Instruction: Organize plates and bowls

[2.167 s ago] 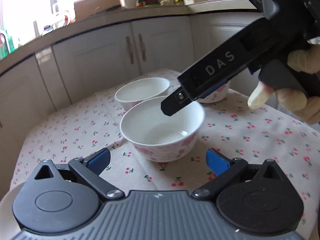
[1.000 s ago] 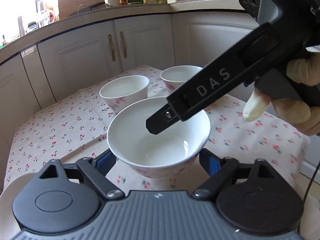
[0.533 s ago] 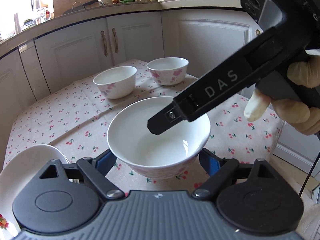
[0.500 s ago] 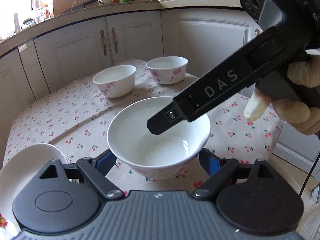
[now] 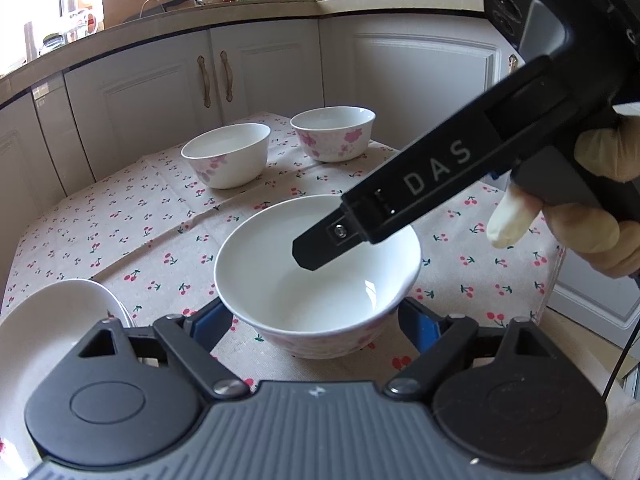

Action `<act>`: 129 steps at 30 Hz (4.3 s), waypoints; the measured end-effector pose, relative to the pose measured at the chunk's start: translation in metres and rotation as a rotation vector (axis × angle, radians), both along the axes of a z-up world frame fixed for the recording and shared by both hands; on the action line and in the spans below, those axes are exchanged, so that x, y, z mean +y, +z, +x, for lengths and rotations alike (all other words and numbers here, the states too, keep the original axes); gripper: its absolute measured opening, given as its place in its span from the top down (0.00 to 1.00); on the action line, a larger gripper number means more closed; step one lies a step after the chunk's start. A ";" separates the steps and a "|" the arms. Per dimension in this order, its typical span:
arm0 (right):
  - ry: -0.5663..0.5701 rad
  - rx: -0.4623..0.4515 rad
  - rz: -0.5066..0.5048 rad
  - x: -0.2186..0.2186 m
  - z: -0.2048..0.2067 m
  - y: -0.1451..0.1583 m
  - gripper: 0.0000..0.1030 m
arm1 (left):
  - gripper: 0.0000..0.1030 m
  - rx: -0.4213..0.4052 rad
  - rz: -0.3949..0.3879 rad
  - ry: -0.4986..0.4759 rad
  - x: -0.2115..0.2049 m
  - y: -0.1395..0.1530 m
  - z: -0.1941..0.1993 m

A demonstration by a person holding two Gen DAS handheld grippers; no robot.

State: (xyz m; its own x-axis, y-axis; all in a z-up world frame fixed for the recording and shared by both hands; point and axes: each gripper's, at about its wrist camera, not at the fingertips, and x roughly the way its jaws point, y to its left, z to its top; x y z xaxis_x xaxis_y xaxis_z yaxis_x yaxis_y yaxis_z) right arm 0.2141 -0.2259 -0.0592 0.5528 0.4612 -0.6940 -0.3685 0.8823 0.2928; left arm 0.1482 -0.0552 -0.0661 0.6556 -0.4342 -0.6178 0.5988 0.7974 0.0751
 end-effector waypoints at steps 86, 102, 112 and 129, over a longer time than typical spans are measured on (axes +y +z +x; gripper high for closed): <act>-0.252 -0.333 -0.266 -0.099 0.099 -0.023 0.16 | 0.23 0.357 0.101 -0.175 -0.190 0.029 0.301; -0.248 -0.335 -0.270 -0.098 0.101 -0.022 0.16 | 0.38 0.480 0.073 -0.189 -0.186 0.022 0.314; -0.245 -0.333 -0.268 -0.098 0.102 -0.023 0.16 | 0.38 0.503 0.135 -0.218 -0.191 0.021 0.317; -0.246 -0.340 -0.272 -0.097 0.104 -0.025 0.13 | 0.38 0.502 0.190 -0.281 -0.195 0.015 0.315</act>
State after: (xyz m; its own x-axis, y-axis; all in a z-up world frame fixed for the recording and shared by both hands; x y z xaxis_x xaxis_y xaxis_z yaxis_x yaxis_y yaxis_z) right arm 0.3181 -0.3232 -0.0840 0.8384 0.1160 -0.5325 -0.1746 0.9828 -0.0607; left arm 0.4637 -0.2501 -0.0506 0.1405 -0.3999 -0.9057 0.7839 0.6038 -0.1450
